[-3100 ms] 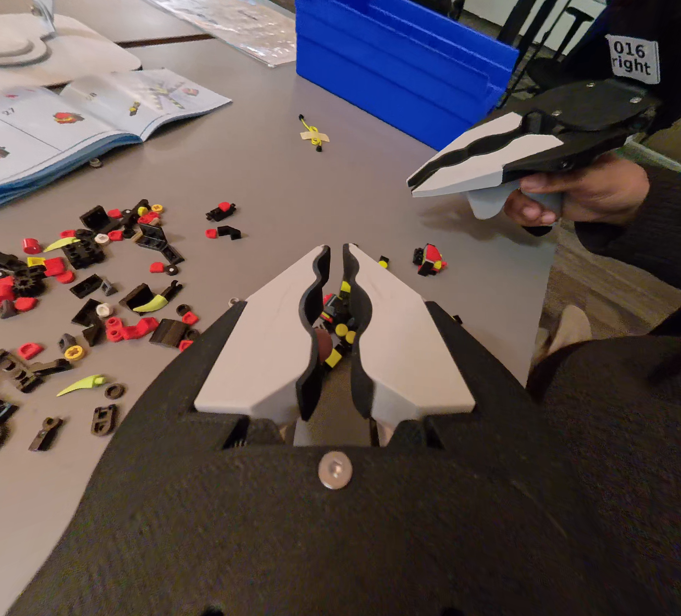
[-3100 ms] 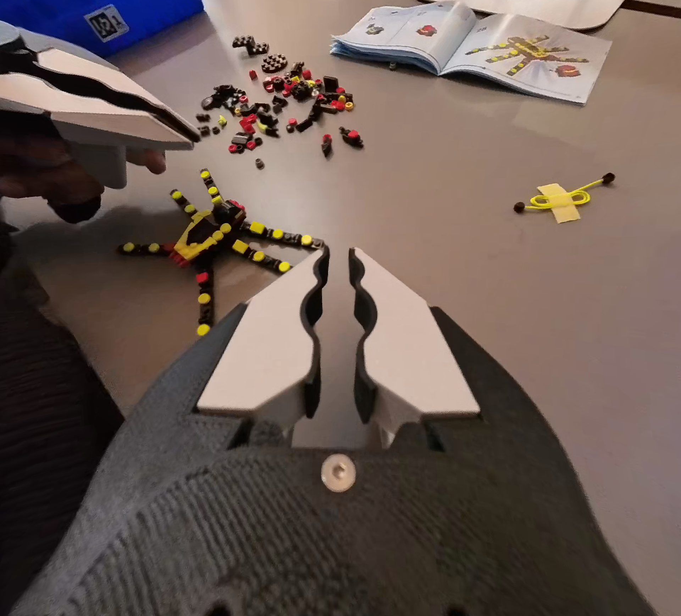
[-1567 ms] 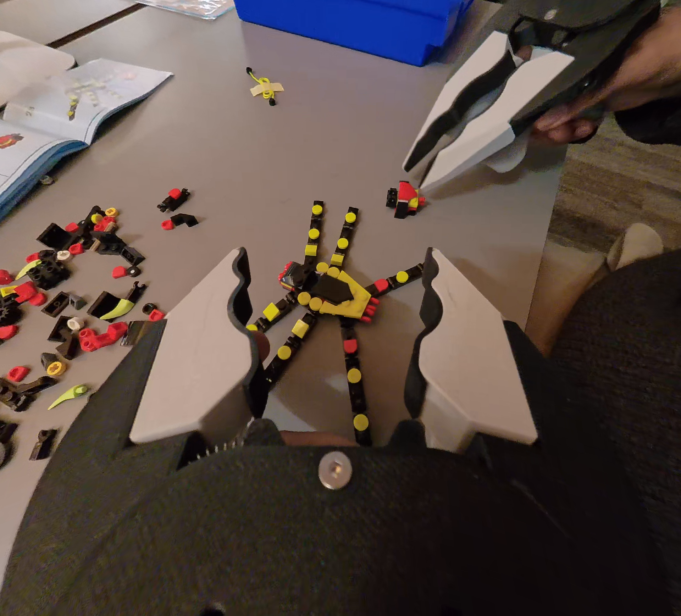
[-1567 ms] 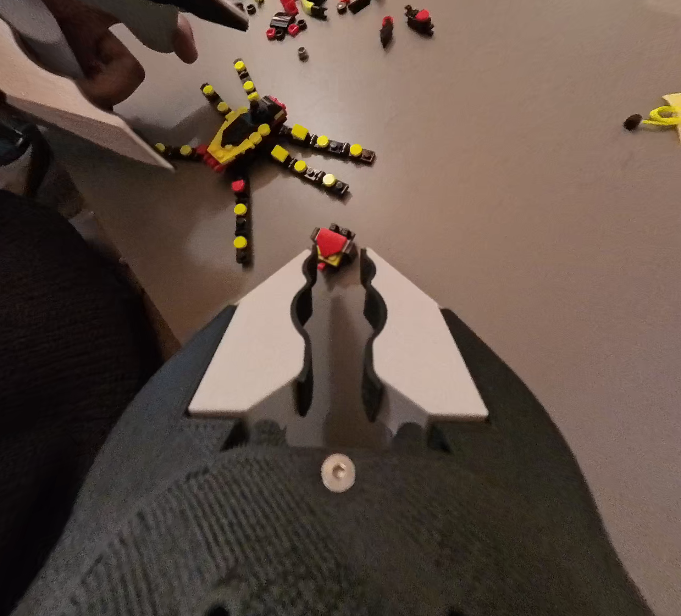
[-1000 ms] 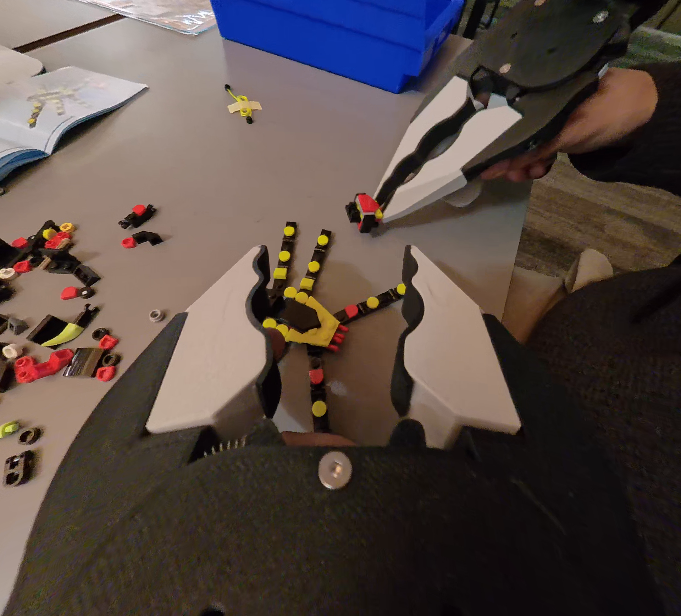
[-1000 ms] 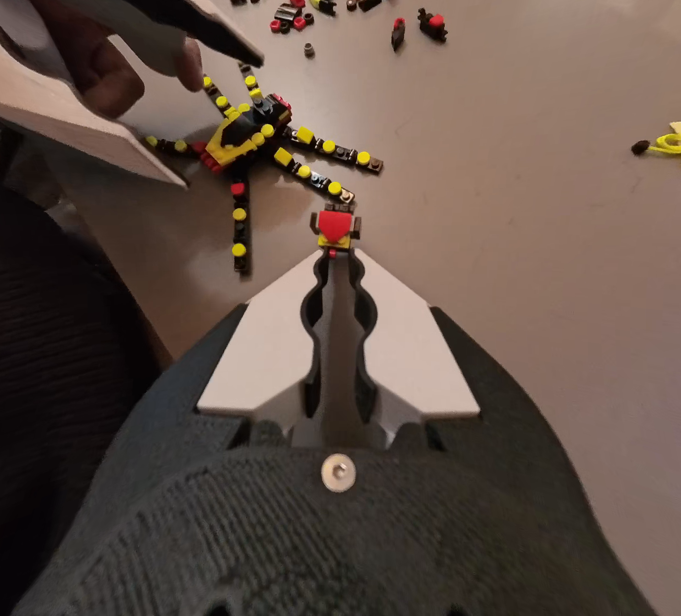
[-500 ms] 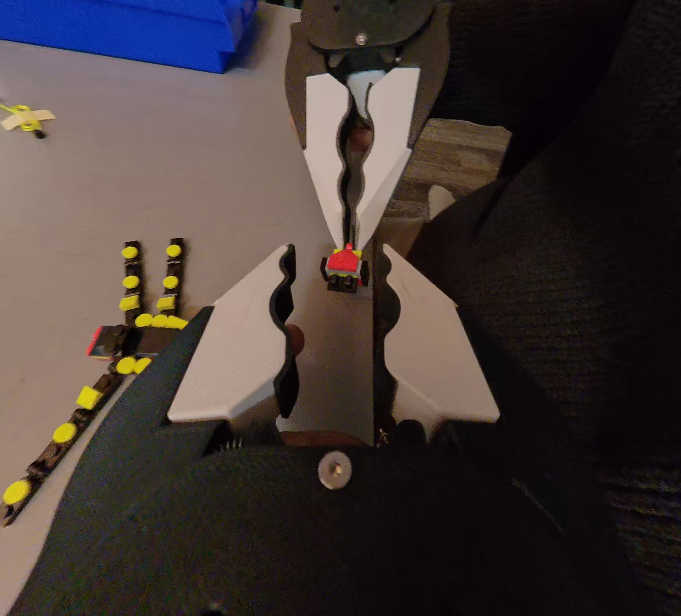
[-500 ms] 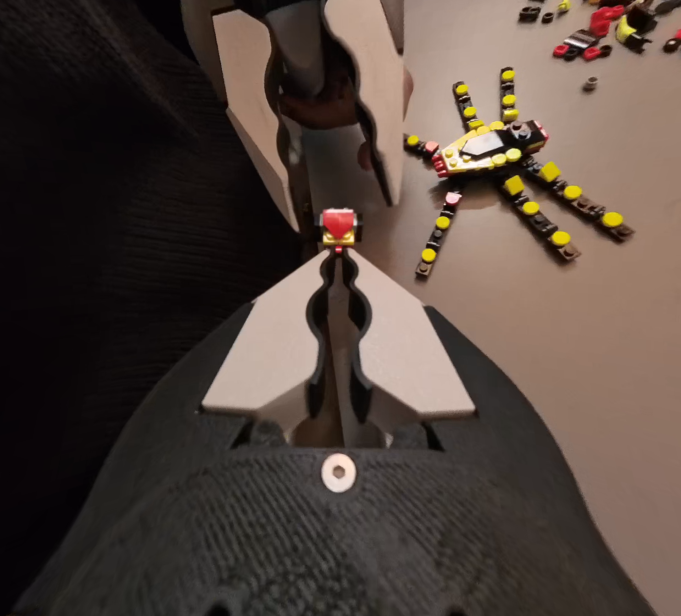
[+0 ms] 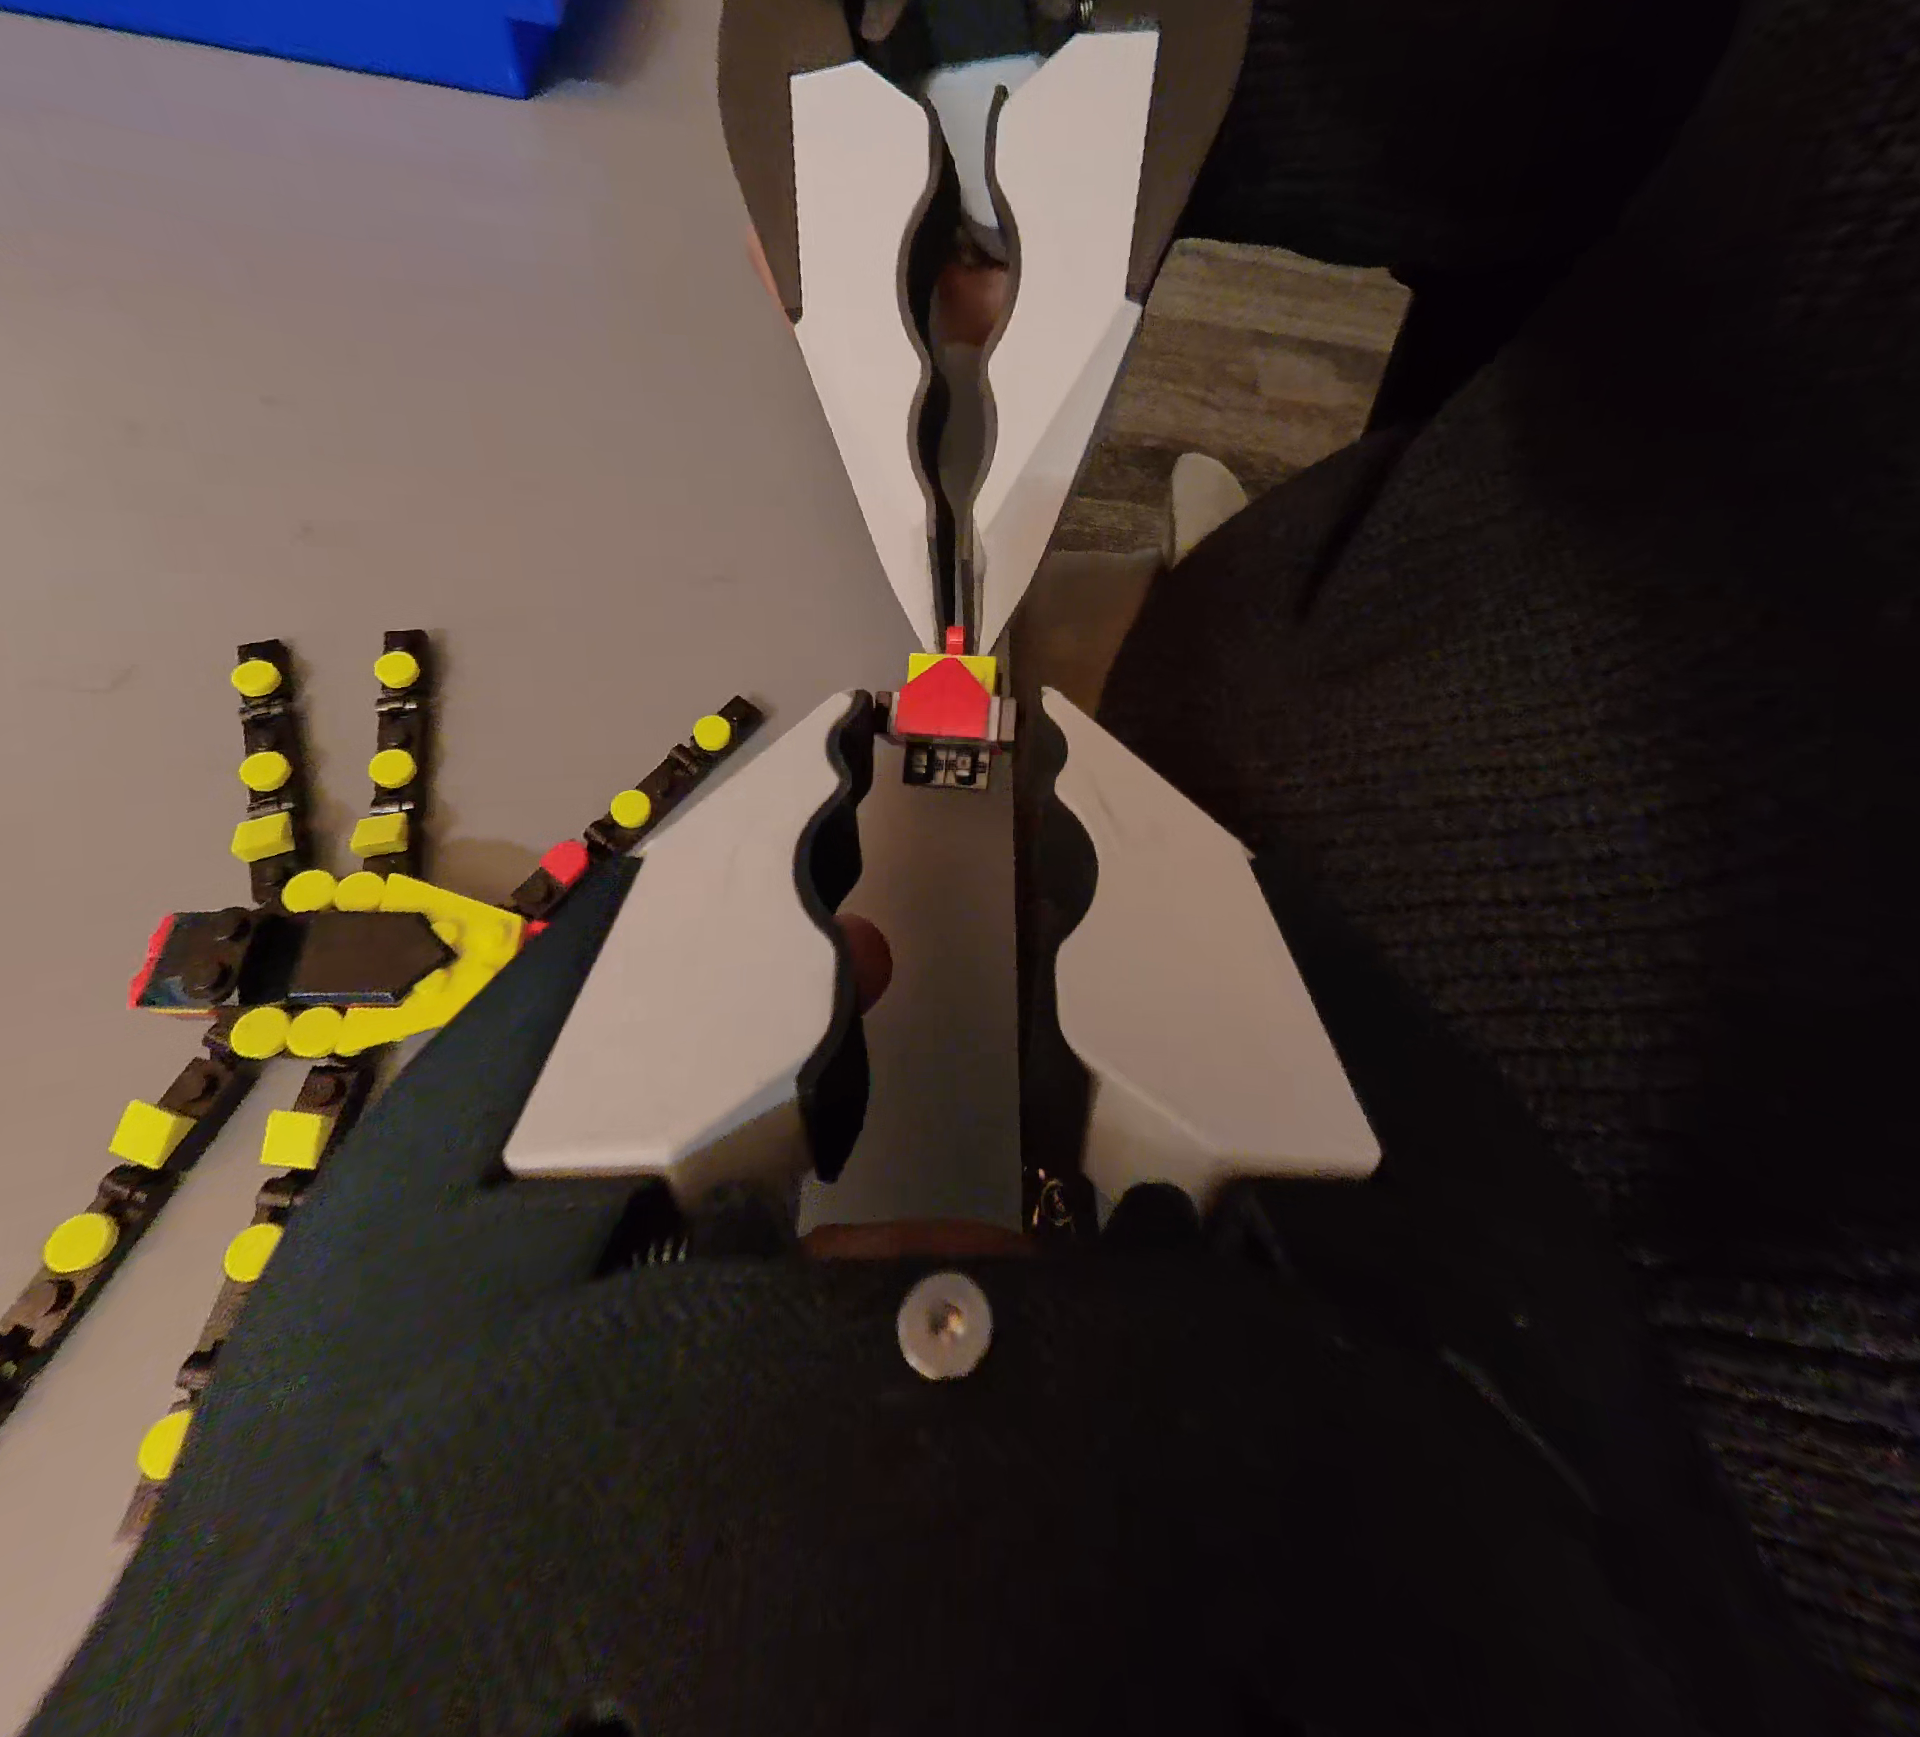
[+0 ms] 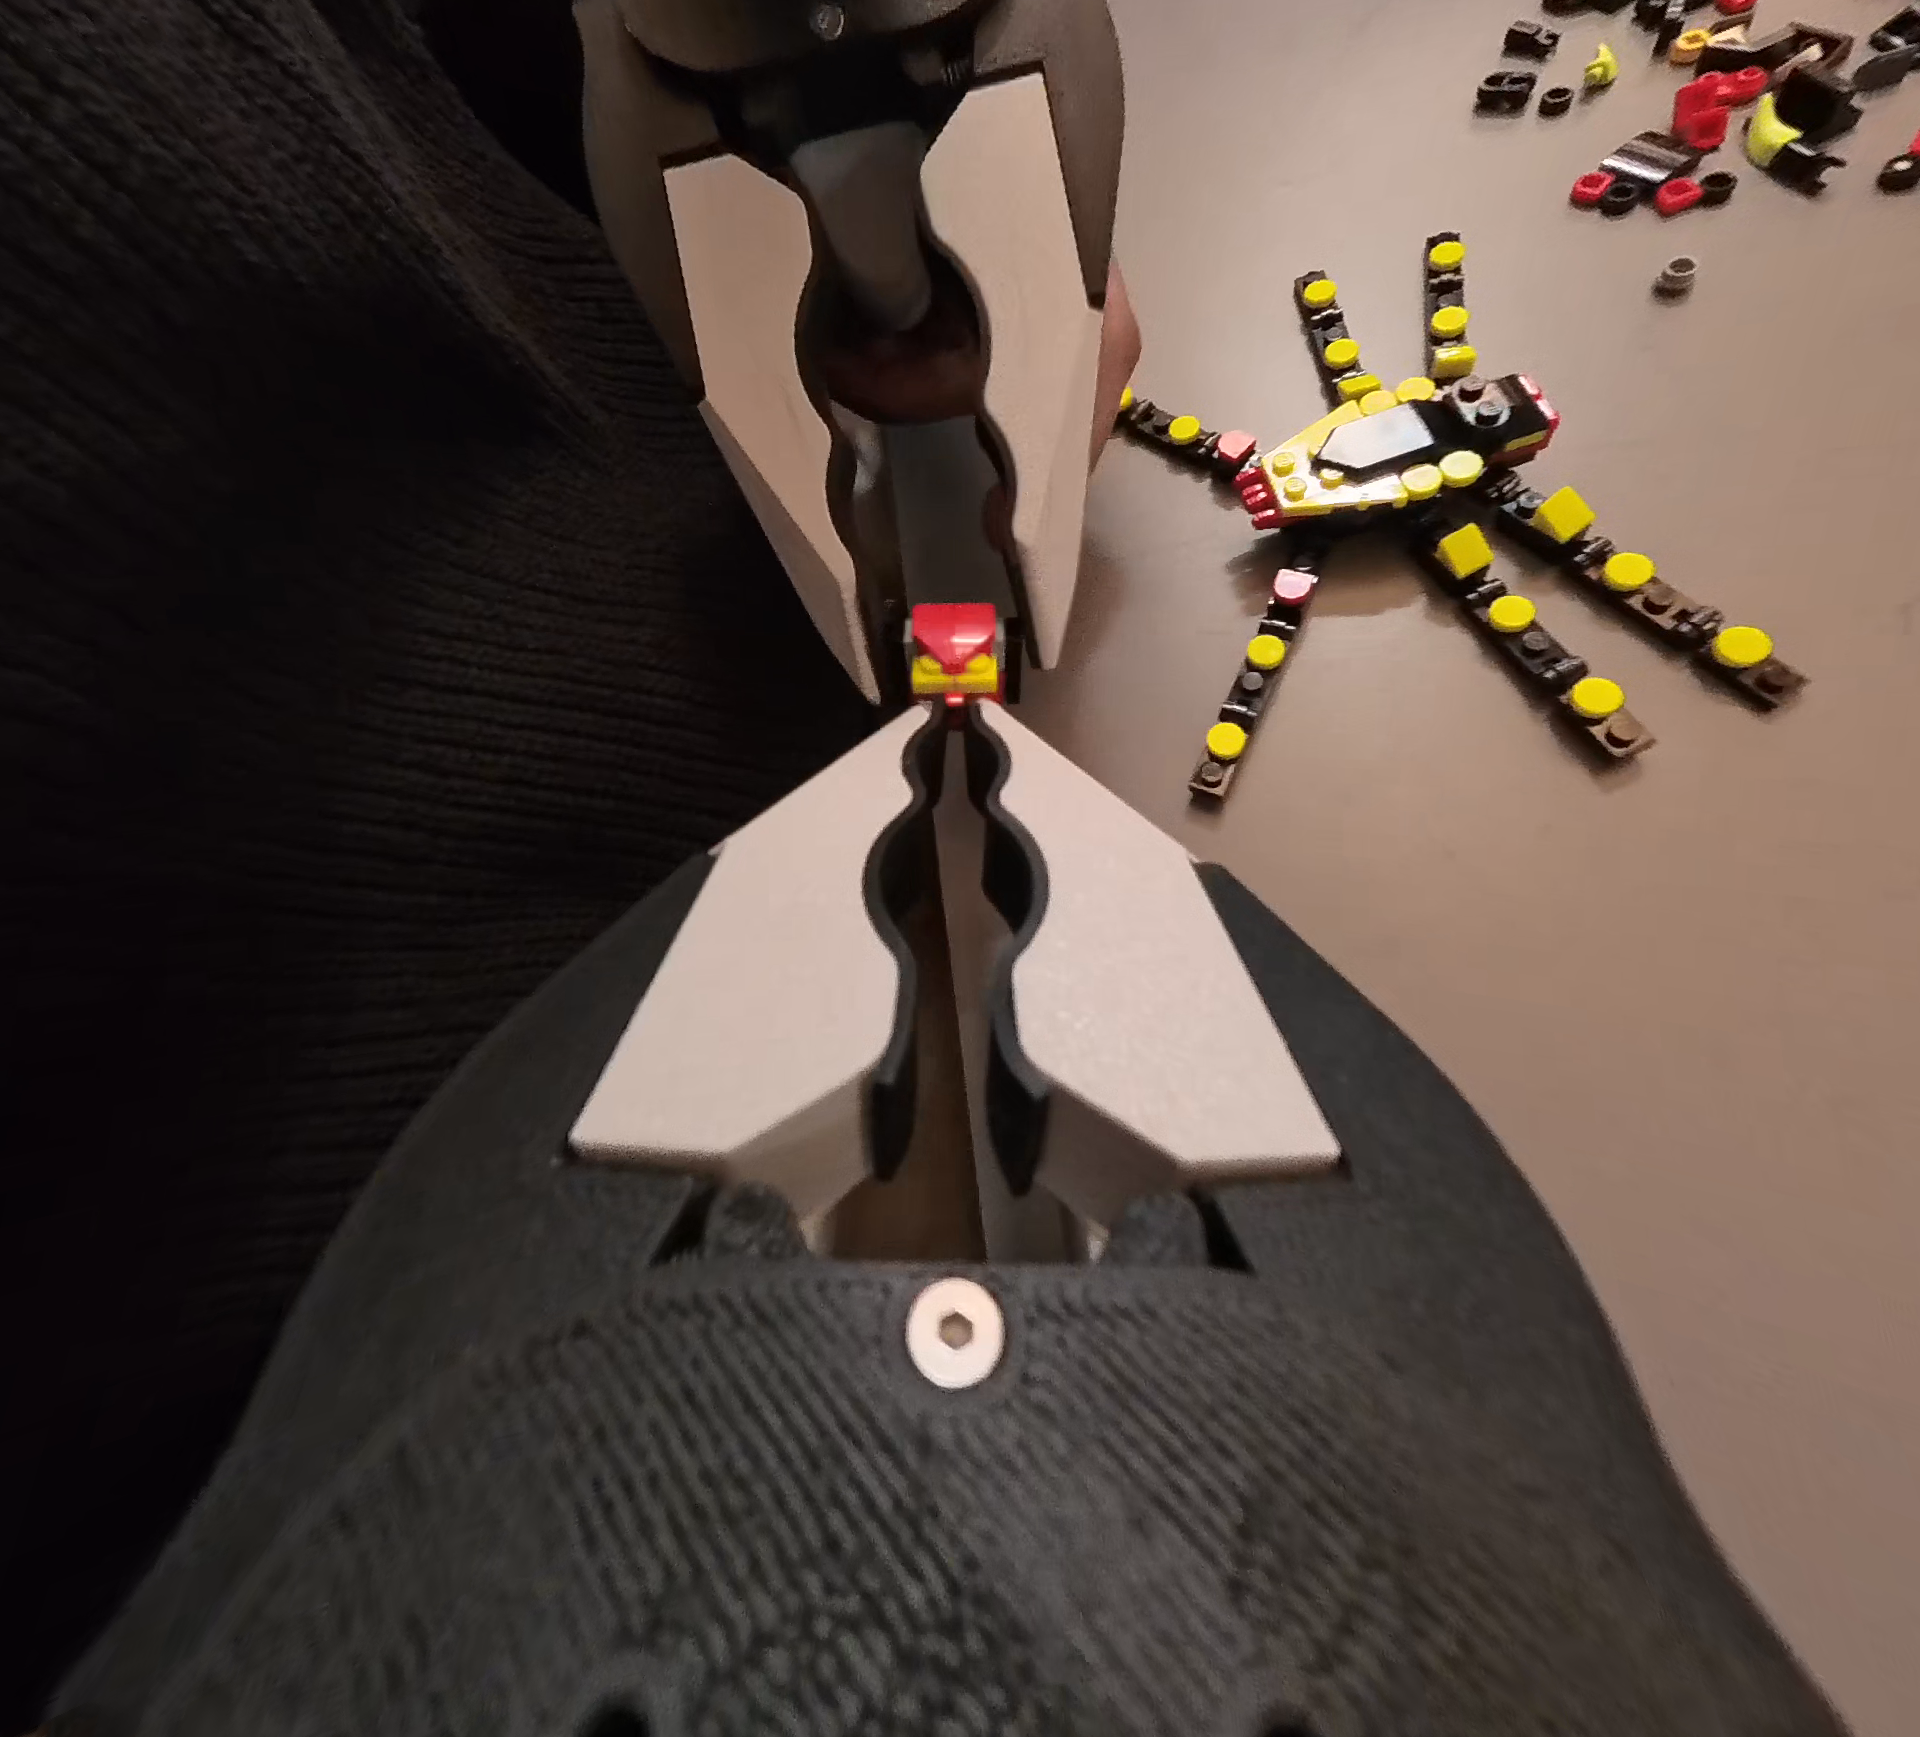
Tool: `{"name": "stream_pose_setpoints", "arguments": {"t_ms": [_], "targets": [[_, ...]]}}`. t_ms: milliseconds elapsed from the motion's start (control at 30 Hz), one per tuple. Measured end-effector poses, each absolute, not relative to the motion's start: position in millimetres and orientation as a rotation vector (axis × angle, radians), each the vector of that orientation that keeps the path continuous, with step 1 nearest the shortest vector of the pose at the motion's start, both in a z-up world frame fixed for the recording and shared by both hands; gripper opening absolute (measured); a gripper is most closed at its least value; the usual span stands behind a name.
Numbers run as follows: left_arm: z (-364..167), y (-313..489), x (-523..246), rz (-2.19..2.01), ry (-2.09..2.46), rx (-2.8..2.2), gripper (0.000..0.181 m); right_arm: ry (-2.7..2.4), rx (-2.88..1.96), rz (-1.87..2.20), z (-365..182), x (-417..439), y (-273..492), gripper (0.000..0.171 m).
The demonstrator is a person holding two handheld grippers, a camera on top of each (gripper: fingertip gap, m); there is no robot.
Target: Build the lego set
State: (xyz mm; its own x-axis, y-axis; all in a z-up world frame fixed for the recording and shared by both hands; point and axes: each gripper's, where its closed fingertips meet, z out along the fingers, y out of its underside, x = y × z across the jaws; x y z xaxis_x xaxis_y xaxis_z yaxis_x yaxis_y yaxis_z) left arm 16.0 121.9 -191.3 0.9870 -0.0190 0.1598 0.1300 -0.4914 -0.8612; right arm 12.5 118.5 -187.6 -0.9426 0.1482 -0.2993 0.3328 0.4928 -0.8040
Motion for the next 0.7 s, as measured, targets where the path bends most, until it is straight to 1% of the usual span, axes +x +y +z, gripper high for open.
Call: {"name": "stream_pose_setpoints", "arguments": {"t_ms": [100,133,200,300,400,500,700], "targets": [[-187.0,122.0,10.8,-0.157,-0.098,-2.058,0.026,2.545,0.443,-1.495,-181.9,6.1,117.8,0.002],[-183.0,121.7,6.6,-0.148,-0.117,-2.037,0.026,2.551,0.481,-1.545,-178.0,-1.0,117.9,0.008],[-171.1,120.6,-3.5,-0.169,-0.19,-1.97,0.026,2.556,0.565,-1.65,-168.2,-16.4,121.3,0.026],[-144.6,116.5,-22.4,-0.254,-0.341,-1.802,0.026,2.431,0.649,-1.79,-147.8,-26.2,124.2,0.033],[-113.4,110.6,-25.6,-0.494,-0.45,-1.601,0.026,2.111,0.704,-1.919,-115.6,-25.9,116.9,0.04],[-97.7,105.2,-33.7,-0.576,-0.509,-1.479,0.025,1.952,0.724,-1.944,-100.8,-24.7,110.4,0.044],[-96.1,110.8,-30.0,-0.617,-0.512,-1.46,0.025,1.974,0.769,-1.941,-104.0,-26.1,107.9,0.038]]}}
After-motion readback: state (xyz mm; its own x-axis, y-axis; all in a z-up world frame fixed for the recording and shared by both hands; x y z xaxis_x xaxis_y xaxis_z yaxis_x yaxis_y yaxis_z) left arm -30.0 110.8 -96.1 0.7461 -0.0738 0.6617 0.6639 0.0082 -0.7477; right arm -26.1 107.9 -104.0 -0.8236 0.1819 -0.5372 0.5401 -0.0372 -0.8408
